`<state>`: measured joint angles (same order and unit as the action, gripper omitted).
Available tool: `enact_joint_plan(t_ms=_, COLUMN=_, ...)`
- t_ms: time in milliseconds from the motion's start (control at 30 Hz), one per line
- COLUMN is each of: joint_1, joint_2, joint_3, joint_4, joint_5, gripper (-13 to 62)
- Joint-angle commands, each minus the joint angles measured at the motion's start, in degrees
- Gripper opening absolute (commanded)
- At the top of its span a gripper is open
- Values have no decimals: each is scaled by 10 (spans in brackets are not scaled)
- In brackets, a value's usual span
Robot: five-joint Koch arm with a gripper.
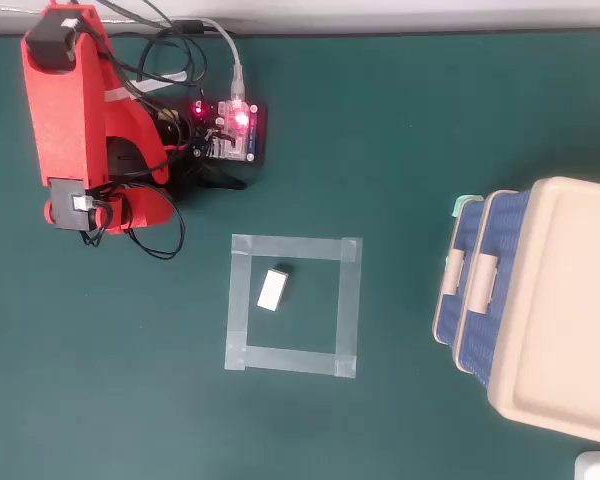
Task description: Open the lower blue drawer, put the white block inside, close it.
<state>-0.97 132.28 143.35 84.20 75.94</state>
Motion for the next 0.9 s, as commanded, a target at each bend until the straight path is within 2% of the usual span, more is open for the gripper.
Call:
enact_joint_plan(t_ms=0, joint_1=-5, joint_2=25, joint_3=7, joint_4=105, joint_5=2, gripper=345)
enact_joint_plan(t_ms=267, joint_1=-3, joint_2=25, joint_3=-7, joint_4=100, joint_5=4, gripper=342)
enact_joint_plan(t_ms=400, joint_1=-2, joint_2=23, joint_3=-192, joint_4=105, joint_5=22, gripper=336)
enact_joint_plan(t_ms=467, joint_1=-13, joint_2=-11, joint_3=-316, joint_4=101, joint_5=84, gripper=333)
enact_joint_plan(t_ms=567, joint_1=-135, joint_2=-120, joint_3=-477, joint_4=97, joint_5=242, gripper=333)
enact_joint_plan(t_ms=667, joint_1=-374, joint_2=-201, joint_3=-591, joint_4=54, joint_5=494, gripper=334)
enact_joint_plan(t_ms=767, joint_1=-568, joint_2=-277, joint_3=-649, joint_4=-58, joint_5=744, gripper=336)
enact_joint_plan(t_ms=867, joint_1=-664, joint_2=-330, joint_3=-639, joint_4=-178, joint_5=863, gripper=334)
